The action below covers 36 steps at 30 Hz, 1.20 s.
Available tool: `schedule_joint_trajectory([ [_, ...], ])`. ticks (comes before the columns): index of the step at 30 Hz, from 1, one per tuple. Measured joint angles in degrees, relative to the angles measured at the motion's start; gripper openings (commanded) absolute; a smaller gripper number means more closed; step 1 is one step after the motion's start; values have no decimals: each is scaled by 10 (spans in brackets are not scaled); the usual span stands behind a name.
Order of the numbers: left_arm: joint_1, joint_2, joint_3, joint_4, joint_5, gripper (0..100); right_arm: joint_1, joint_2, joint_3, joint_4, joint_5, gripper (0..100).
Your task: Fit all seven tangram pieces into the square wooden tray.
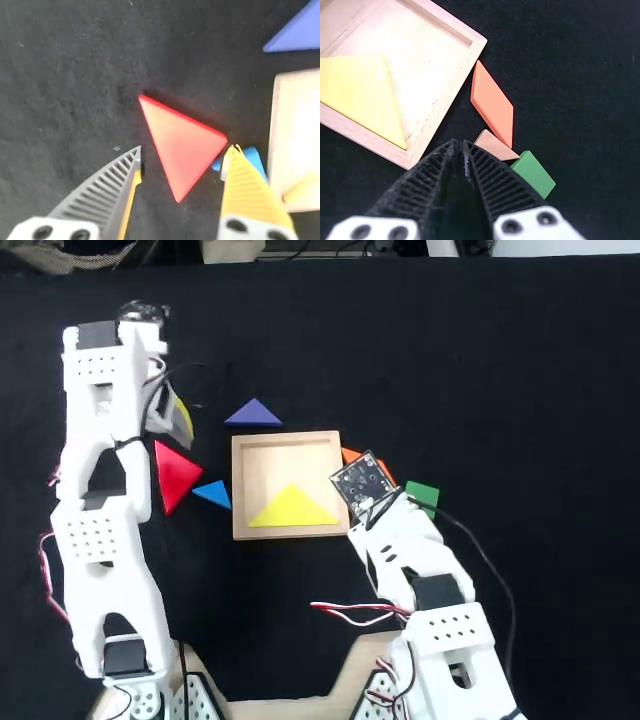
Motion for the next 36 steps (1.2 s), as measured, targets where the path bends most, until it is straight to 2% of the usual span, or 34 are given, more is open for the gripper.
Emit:
schedule_joint_trajectory([
  [5, 40, -53, 113, 0, 5, 267, 0, 0, 0, 0, 0, 12],
  [10, 54, -255, 250, -23, 14, 267, 0, 0, 0, 0, 0, 12],
  [13, 55, -392, 383, -110, 47, 267, 0, 0, 0, 0, 0, 12],
  [16, 54, -494, 556, -251, 76, 267, 0, 0, 0, 0, 0, 12],
  [18, 54, -524, 665, -359, 87, 271, 0, 0, 0, 0, 0, 12],
  [20, 54, -529, 730, -425, 84, 272, 0, 0, 3, 0, 0, 12],
  [25, 44, -484, 732, -428, 78, 273, -4, -1, 3, 0, 1, 12],
  [29, 18, -396, 658, -400, 73, 273, -5, -1, 3, 0, 1, 12],
  [36, 11, -254, 542, -352, 55, 273, -5, -1, 4, 0, 1, 12],
])
